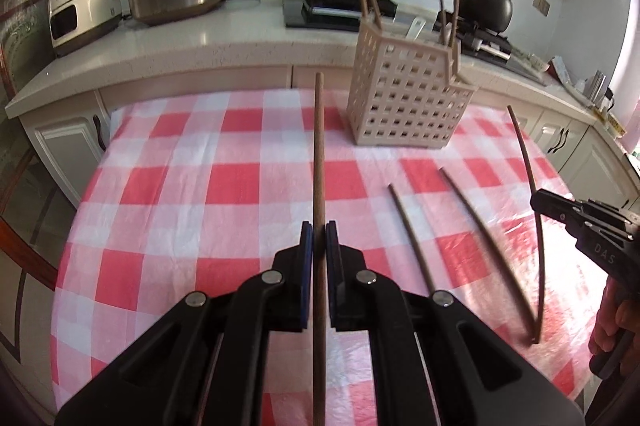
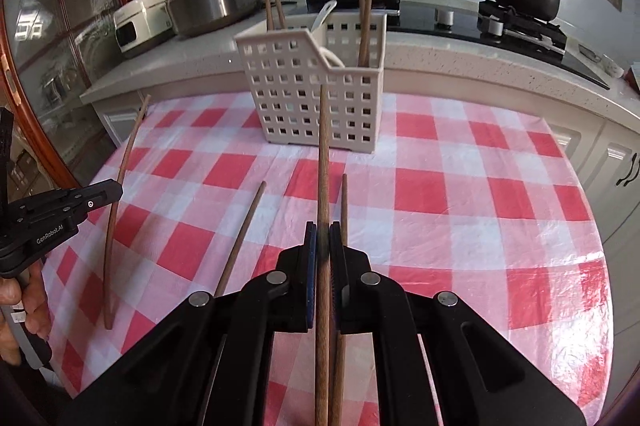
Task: Organize utensils
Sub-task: 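Lift both chopsticks upright with both tools and carry them toward the caddy, then lower both held chopsticks into the white caddy, then open both tools to drop the chopsticks into the caddy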
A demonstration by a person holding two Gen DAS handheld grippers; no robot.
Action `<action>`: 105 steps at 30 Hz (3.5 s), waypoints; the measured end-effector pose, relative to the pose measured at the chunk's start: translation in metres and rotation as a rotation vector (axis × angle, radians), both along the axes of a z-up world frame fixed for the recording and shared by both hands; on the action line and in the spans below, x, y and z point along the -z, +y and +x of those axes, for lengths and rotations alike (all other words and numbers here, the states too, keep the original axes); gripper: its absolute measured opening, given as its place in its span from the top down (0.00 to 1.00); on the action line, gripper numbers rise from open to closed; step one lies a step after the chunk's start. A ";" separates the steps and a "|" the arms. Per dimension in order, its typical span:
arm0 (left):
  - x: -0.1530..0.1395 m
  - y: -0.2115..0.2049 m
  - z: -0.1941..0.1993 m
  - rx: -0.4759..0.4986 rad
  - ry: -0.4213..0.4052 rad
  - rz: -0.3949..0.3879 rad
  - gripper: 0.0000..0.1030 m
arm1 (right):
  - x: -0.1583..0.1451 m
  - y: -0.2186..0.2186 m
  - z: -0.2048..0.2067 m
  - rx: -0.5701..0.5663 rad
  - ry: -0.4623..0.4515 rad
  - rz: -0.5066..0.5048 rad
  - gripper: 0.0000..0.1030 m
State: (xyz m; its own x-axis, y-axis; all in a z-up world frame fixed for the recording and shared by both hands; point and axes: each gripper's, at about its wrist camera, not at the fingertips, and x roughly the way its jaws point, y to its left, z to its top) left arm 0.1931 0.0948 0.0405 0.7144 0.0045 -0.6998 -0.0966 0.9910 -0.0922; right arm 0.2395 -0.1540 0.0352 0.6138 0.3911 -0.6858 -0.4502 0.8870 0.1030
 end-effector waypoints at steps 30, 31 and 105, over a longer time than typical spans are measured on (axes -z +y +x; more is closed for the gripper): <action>-0.039 -0.025 -0.027 0.041 -0.083 0.009 0.94 | -0.052 -0.024 -0.036 -0.008 -0.089 0.073 0.93; -0.039 -0.026 -0.026 0.044 -0.083 0.010 0.94 | -0.052 -0.024 -0.035 -0.007 -0.088 0.072 0.93; -0.113 -0.028 0.224 0.093 -0.046 -0.022 0.76 | -0.120 -0.001 0.194 0.073 -0.098 0.047 0.49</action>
